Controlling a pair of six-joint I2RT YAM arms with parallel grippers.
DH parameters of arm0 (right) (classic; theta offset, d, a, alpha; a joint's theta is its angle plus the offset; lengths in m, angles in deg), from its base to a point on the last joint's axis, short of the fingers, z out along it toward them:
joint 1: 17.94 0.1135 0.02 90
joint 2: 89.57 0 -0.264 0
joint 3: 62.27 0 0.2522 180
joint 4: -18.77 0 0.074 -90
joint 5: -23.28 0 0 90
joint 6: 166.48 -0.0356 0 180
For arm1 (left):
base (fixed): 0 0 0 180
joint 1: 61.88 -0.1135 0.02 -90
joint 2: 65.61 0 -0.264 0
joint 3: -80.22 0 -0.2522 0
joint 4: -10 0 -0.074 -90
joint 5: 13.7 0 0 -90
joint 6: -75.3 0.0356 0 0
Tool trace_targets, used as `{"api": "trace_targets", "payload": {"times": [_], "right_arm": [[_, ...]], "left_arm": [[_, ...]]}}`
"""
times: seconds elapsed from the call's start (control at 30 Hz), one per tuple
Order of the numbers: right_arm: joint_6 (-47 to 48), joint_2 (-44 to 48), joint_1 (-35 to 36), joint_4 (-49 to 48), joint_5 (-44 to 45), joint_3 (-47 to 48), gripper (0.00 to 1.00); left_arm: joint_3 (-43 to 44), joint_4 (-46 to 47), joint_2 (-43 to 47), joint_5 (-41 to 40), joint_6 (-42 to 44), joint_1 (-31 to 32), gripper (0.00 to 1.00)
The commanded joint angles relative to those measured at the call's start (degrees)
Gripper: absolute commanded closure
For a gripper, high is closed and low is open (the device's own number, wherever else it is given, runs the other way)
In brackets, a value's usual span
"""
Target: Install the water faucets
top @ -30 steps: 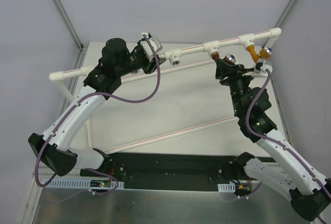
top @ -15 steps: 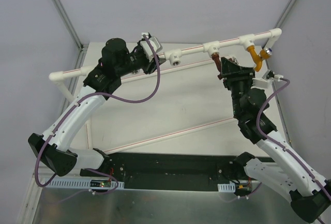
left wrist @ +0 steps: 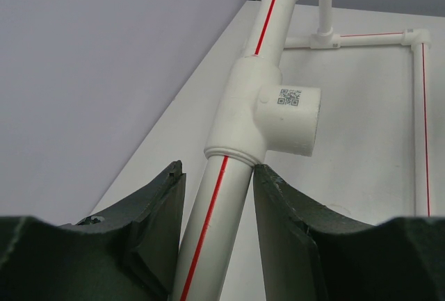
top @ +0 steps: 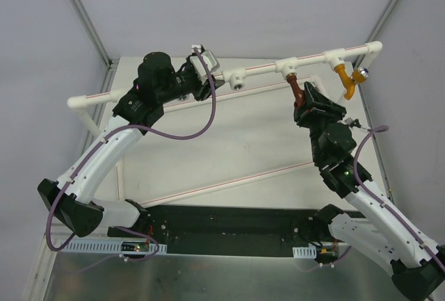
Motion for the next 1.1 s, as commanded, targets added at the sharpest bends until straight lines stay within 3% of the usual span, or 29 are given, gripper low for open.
{"api": "trace_targets", "payload": {"times": [0.0, 0.27, 0.57, 0.93, 1.07], "right_arm": [[-17.0, -0.3, -0.2, -2.0, -2.2, -0.4, 1.00], [-21.1, 3.0, -0.2, -1.1, -2.8, -4.5, 0.68], [-20.9, 10.7, -0.1, 5.7, 3.4, -8.5, 0.64], [-18.5, 14.4, -0.3, 9.7, 6.4, -9.1, 0.33], [-18.6, 14.7, -0.3, 9.8, 7.0, -9.7, 0.33]], "left_arm": [[-6.2, -26.5, -3.6, 2.0, -8.5, 0.9, 1.00], [-6.3, -26.5, -3.4, 2.0, -8.3, 0.9, 1.00], [-6.2, -26.5, -4.1, 2.2, -8.5, 0.9, 1.00], [-6.3, -26.5, -4.1, 1.9, -8.5, 0.9, 1.00], [-6.2, -26.5, -4.1, 2.0, -8.4, 0.9, 1.00]]}}
